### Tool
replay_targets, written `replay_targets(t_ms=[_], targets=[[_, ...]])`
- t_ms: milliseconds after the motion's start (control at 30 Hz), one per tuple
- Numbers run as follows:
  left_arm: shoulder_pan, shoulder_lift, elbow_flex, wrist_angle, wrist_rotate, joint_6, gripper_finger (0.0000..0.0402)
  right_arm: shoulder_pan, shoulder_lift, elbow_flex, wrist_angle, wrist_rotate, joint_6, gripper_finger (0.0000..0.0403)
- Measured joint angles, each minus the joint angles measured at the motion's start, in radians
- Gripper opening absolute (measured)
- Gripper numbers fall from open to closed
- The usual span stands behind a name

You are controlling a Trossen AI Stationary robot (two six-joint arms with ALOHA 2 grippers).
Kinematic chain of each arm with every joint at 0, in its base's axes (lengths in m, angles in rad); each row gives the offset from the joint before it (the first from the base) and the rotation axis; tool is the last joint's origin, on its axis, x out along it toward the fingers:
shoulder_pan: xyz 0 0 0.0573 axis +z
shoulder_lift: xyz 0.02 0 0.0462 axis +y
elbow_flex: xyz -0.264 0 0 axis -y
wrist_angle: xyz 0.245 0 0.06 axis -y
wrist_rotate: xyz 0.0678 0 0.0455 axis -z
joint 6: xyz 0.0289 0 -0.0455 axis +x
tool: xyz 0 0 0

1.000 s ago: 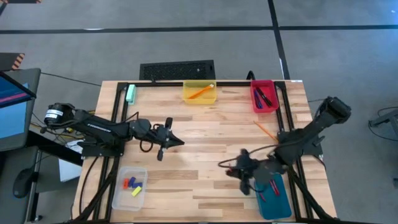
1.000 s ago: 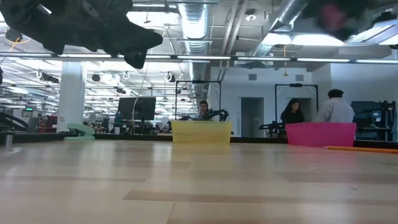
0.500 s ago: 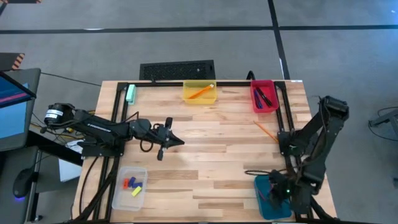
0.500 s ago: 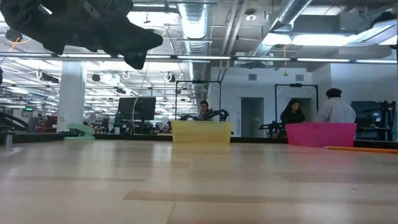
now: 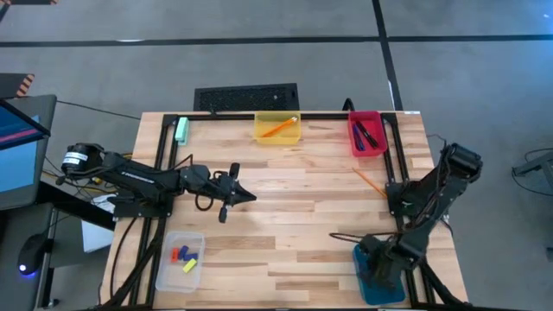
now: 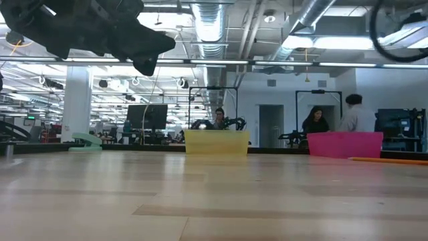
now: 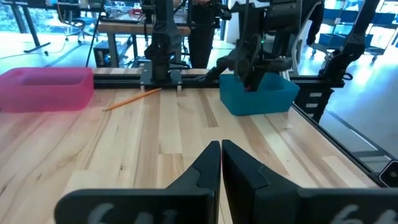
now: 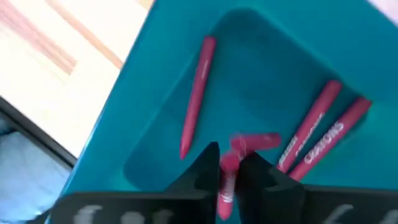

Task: Sort crayons/erasers/pens/pencils in bins
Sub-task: Put the red crayon into the blue bin, then put the orange pencil into the yellow bin

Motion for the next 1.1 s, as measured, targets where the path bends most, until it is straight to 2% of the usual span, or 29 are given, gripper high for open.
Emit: replay_targets(t_ms=[233,433,600,700,767,867,967,1033,1100], targets=[[0.000,0.000,0.000,-0.013,-0.008,0.008,0.0006,-0.098,0.022,0.000,-0.015,-0.080,-0.138,0.0112],[0.000,0.000,0.000,-0.033,-0.009,0.010,0.0006,-0.138,-0.009,0.007,-0.024,-0.158,-0.179,0.0169],[0.000,0.000,0.000,-0.036,-0.010,0.010,0.0006,-0.131,-0.078,0.067,-0.065,-0.160,-0.242,0.0185],[0.000,0.000,0.000,-0.044,-0.014,0.001,0.0006,-0.129,-0.139,0.090,-0.120,-0.125,-0.286,0.0165],[0.000,0.000,0.000,-0.055,-0.042,-0.006,0.0006,-0.138,-0.185,0.090,-0.166,-0.065,-0.314,0.0137],[0.000,0.001,0.000,-0.068,-0.065,-0.007,0.0006,-0.172,-0.245,0.073,-0.207,0.041,-0.390,0.0080],[0.000,0.001,0.000,-0.061,-0.068,-0.005,0.0006,-0.236,-0.292,0.047,-0.207,0.132,-0.539,0.0019],[0.000,0.001,0.000,-0.060,-0.068,-0.003,0.0006,-0.297,-0.322,0.020,-0.188,0.199,-0.647,0.0009],[0.000,0.001,0.000,-0.060,-0.072,-0.001,0.0006,-0.379,-0.349,-0.017,-0.187,0.218,-0.726,0.0014]])
